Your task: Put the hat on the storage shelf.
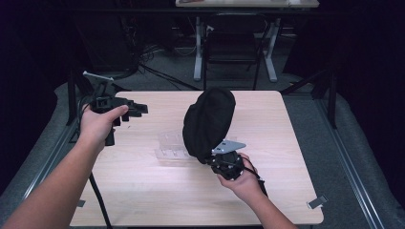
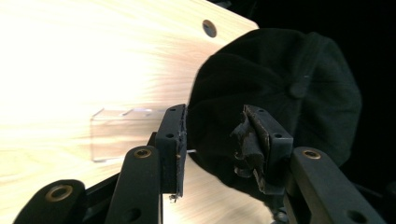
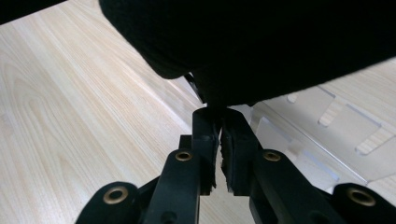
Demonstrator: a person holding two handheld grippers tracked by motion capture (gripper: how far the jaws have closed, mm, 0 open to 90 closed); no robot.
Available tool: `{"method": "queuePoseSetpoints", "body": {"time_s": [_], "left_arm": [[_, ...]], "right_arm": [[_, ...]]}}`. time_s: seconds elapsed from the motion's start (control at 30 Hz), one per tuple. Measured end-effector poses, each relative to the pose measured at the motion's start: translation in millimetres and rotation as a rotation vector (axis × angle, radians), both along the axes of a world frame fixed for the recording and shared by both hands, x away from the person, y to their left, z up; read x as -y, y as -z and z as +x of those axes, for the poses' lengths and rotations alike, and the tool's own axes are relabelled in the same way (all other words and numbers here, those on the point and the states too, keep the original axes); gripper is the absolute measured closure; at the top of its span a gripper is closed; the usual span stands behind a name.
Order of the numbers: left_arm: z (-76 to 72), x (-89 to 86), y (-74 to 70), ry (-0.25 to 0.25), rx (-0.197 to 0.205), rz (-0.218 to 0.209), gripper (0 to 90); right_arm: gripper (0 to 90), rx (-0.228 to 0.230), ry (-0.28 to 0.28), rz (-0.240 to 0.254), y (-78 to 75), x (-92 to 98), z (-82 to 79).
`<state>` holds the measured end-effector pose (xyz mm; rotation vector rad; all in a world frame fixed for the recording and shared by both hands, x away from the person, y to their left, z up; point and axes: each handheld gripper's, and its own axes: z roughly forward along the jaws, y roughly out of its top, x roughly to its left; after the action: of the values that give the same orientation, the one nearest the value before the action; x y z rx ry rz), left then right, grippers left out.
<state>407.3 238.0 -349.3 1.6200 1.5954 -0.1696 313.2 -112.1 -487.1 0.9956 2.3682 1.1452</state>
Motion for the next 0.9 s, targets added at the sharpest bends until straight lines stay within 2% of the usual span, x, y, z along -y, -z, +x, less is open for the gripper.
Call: {"method": "queuePoseSetpoints", "body": {"time_s": [0.03, 0.07, 0.1, 0.13, 0.17, 0.2, 0.23, 0.27, 0.3, 0.33, 0.37, 0.4, 0.43, 0.47, 0.5, 0.53, 0.57, 0.67, 0.7, 0.73, 0.9], "left_arm": [[-0.3, -0.8, 0.8, 0.0, 0.0, 0.011, 60.8], [-1.1, -3.0, 2.6, 0.0, 0.002, 0.039, 60.8], [-1.1, -3.0, 2.6, 0.0, 0.002, 0.039, 60.8], [-2.1, -4.3, 3.6, -0.006, 0.007, 0.084, 60.8], [-2.1, -4.3, 3.6, -0.006, 0.007, 0.084, 60.6], [-3.0, -6.3, 5.3, -0.007, 0.014, 0.116, 60.4], [-3.0, -6.3, 5.3, -0.007, 0.014, 0.116, 60.2], [-4.2, -7.3, 7.3, -0.012, 0.016, 0.149, 59.9], [-4.2, -7.3, 7.3, -0.012, 0.016, 0.149, 59.3], [-5.5, -8.1, 10.0, -0.008, 0.023, 0.185, 58.8], [-5.5, -8.1, 10.0, -0.008, 0.023, 0.185, 58.6], [-7.0, -7.7, 12.4, -0.004, 0.027, 0.219, 58.2], [-7.0, -7.7, 12.4, -0.004, 0.027, 0.219, 57.6], [-8.9, -6.6, 15.0, -0.003, 0.042, 0.262, 56.9], [-8.9, -6.6, 15.0, -0.003, 0.042, 0.262, 56.2], [-10.6, -6.3, 17.8, 0.007, 0.053, 0.297, 55.9], [-10.6, -6.3, 17.8, 0.007, 0.053, 0.297, 55.6], [-14.3, -8.1, 27.0, 0.026, 0.049, 0.298, 55.5], [-14.3, -8.1, 27.0, 0.026, 0.049, 0.298, 55.5], [-16.9, -8.7, 32.3, 0.027, 0.052, 0.314, 55.5], [-22.3, -11.5, 42.9, 0.034, 0.071, 0.35, 55.1]], "right_arm": [[83.7, -0.002, -0.002, -0.014, -0.5, 1.4, -0.2], [82.6, -0.002, 0.003, -0.009, -0.1, 2.6, -0.6], [82.6, -0.002, 0.003, -0.009, -0.1, 2.6, -0.6], [81.7, -0.006, 0.001, -0.01, 0.2, 5.0, -1.5], [81.7, -0.006, 0.001, -0.01, 0.2, 5.0, -1.5], [80.1, -0.01, -0.001, -0.011, 0.9, 7.4, -2.9], [80.1, -0.01, -0.001, -0.011, 0.9, 7.4, -2.9], [78.1, -0.008, -0.001, -0.018, 1.4, 10.1, -4.7], [78.1, -0.008, -0.001, -0.018, 1.4, 10.1, -4.7], [76.5, -0.008, 0.004, -0.017, 2.2, 12.9, -6.5], [76.5, -0.008, 0.004, -0.017, 2.2, 12.9, -6.5], [74.3, -0.004, 0.009, -0.023, 2.7, 17.0, -7.9], [74.3, -0.004, 0.009, -0.023, 2.7, 17.0, -7.9], [70.6, 0.0, 0.019, -0.022, 3.2, 20.9, -9.8], [70.6, 0.0, 0.019, -0.022, 3.2, 20.9, -9.8], [67.5, 0.009, 0.028, -0.024, 4.1, 24.7, -11.8], [67.5, 0.009, 0.028, -0.024, 4.1, 24.7, -11.8], [59.6, 0.06, 0.044, -0.057, 7.3, 32.8, -17.6], [59.6, 0.06, 0.044, -0.057, 7.3, 32.8, -17.6], [58.2, 0.071, 0.049, -0.084, 8.7, 37.5, -19.9], [54.6, 0.08, 0.064, -0.089, 12.5, 50.6, -26.7]]}}
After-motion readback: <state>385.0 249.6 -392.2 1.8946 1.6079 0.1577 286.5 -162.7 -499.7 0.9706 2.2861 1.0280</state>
